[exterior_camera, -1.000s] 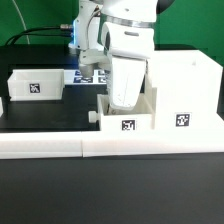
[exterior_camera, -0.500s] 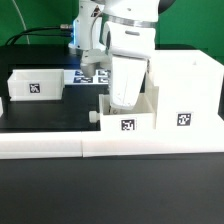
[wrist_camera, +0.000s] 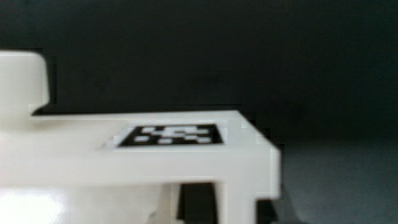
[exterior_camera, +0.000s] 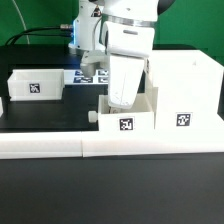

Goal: Assemble drawer

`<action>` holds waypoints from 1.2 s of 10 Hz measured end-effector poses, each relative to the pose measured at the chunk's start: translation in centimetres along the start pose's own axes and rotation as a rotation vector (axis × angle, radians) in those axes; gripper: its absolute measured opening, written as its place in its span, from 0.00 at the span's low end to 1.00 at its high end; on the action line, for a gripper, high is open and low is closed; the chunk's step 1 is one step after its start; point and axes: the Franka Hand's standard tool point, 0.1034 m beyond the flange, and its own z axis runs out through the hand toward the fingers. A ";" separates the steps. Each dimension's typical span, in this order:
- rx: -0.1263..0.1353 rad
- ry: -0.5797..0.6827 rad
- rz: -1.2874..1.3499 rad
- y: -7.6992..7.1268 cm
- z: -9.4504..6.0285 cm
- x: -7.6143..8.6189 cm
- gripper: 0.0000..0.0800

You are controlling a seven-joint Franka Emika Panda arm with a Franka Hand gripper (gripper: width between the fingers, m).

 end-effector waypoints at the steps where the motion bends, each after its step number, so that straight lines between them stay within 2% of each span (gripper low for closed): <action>1: -0.001 0.000 -0.002 0.0 0.0 0.0 0.05; 6: 0.000 0.001 -0.001 -0.1 0.1 -0.1 0.07; 7: 0.000 0.001 -0.001 -0.1 0.1 -0.1 0.30; 8: 0.000 0.001 0.000 -0.1 0.1 -0.1 0.47; 9: -0.001 -0.001 -0.020 0.0 -0.2 -0.8 0.47; 10: -0.002 -0.001 -0.015 0.0 -0.7 -1.7 0.69; 11: 0.005 -0.005 -0.003 -0.1 -1.1 -2.4 0.78; 12: 0.003 -0.003 -0.006 -0.1 -1.0 -2.6 0.78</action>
Offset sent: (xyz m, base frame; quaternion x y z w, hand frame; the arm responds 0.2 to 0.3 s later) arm 0.0000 0.0000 0.0000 0.0000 0.0000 0.0000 1.0000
